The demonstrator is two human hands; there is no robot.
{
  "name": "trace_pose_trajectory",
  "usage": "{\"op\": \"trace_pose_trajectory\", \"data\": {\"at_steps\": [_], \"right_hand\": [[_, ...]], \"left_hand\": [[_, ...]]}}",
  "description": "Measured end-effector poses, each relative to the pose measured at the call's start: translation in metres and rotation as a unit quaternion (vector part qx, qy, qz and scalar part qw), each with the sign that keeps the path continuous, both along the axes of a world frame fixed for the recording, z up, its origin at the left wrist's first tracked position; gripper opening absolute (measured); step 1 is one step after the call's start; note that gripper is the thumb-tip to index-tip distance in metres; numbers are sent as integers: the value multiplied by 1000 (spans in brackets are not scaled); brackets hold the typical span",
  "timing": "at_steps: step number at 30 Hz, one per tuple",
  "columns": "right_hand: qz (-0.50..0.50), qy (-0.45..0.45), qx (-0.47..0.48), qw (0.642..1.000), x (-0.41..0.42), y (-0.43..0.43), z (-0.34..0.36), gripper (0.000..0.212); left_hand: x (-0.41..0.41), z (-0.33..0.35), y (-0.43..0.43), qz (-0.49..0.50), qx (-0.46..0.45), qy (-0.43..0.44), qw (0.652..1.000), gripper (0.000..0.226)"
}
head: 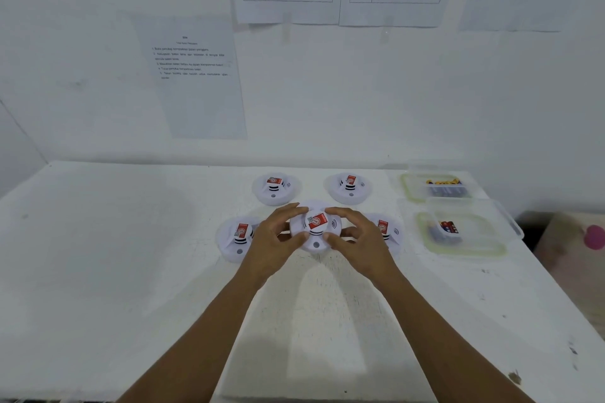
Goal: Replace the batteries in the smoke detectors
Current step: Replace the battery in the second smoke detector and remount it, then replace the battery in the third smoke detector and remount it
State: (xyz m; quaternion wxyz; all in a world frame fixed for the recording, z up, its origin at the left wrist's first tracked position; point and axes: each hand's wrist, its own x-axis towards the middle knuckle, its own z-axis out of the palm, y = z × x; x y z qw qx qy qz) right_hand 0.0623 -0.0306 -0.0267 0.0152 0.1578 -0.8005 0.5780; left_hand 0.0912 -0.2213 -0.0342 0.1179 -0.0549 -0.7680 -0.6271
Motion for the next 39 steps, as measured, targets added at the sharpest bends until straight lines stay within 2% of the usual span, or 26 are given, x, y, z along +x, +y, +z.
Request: {"op": "trace_pose_trajectory", "data": {"at_steps": [11,18,25,28,34,39], "right_hand": [[0,5,8,1000,8,-3,-25,42],[-26,45,23,998,8,-12,-45,40],[-52,74,49,995,-3,-19,-52,33],[-66,92,69,991,-8,-21,-52,29],[-74,110,77,988,-7,-24,-61,31],[-83,80,89,989,-4,-23,-62,51]], "left_hand": [[7,-29,-2,8,-20,-8,1000,48],[3,-43,4,27,-110,1,994,42],[-10,-41,7,54,-161,-5,985,41],[-19,-36,8,62,-157,-21,985,39],[-16,-42,11,76,-183,-1,980,39],[-16,-43,15,65,-221,-55,971,53]]}}
